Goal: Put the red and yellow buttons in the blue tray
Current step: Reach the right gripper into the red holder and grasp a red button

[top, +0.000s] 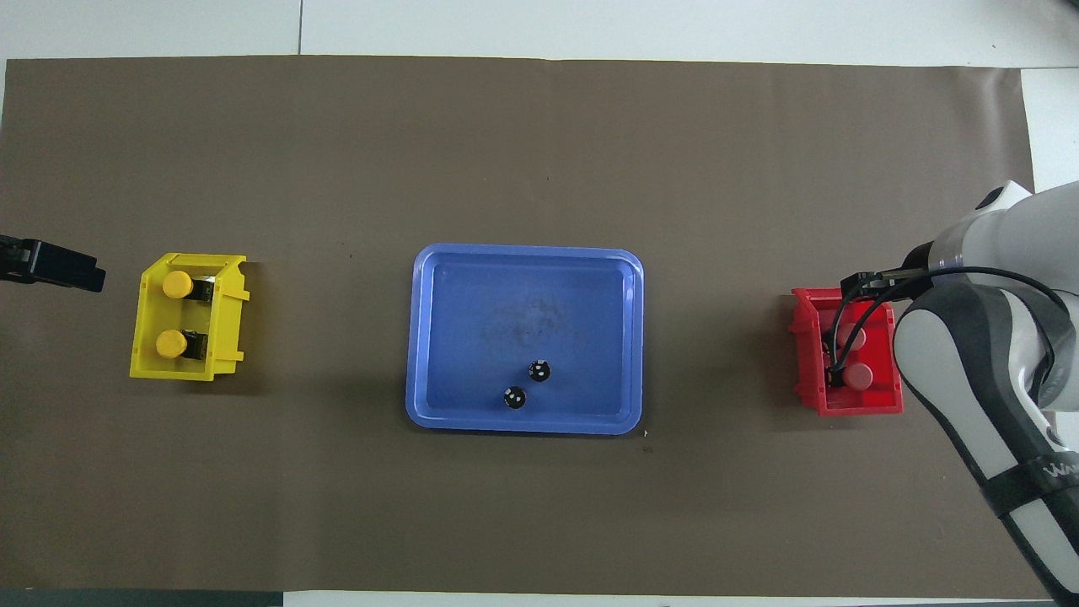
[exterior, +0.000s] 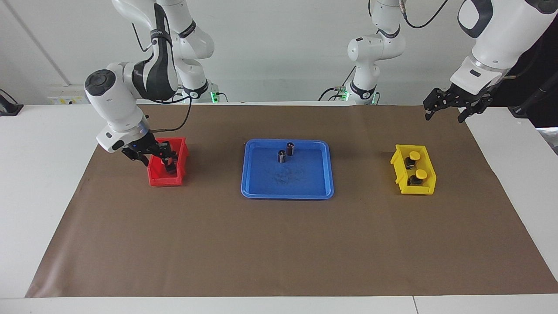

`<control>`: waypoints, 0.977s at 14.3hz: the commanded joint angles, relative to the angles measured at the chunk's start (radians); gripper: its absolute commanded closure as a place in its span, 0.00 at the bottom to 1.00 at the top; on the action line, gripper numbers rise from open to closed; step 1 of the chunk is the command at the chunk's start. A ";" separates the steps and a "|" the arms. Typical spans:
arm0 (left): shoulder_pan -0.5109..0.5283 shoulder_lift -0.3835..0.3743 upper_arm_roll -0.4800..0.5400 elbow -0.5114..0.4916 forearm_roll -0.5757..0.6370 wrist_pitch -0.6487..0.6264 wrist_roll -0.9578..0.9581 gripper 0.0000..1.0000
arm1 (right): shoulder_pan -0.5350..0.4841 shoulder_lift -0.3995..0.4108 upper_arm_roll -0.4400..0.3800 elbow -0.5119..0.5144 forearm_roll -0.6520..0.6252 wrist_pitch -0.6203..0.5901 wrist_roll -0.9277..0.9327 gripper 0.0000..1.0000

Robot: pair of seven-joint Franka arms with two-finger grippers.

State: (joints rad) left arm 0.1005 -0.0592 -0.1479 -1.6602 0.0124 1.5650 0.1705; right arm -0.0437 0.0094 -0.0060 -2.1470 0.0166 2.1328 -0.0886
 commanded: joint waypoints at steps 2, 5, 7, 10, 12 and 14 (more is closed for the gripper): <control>0.004 -0.005 -0.002 -0.003 -0.008 -0.010 0.011 0.00 | -0.007 -0.014 0.003 -0.071 0.014 0.056 -0.026 0.37; 0.004 -0.005 -0.002 -0.003 -0.008 -0.010 0.011 0.00 | -0.004 -0.017 0.003 -0.117 0.014 0.088 -0.029 0.39; 0.002 -0.005 -0.002 -0.003 -0.008 -0.009 0.011 0.00 | -0.004 -0.020 0.003 -0.126 0.014 0.095 -0.030 0.39; 0.002 -0.005 -0.002 -0.003 -0.008 -0.011 0.011 0.00 | -0.002 -0.022 0.003 -0.131 0.014 0.098 -0.031 0.39; 0.001 -0.005 -0.002 -0.003 -0.008 -0.011 0.011 0.00 | -0.002 -0.026 0.003 -0.149 0.014 0.114 -0.043 0.39; 0.004 -0.005 -0.002 -0.003 -0.008 -0.011 0.011 0.00 | -0.002 -0.034 0.003 -0.172 0.014 0.124 -0.048 0.39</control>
State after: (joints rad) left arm 0.1002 -0.0592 -0.1500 -1.6602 0.0124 1.5649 0.1705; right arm -0.0425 0.0074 -0.0049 -2.2694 0.0166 2.2246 -0.1045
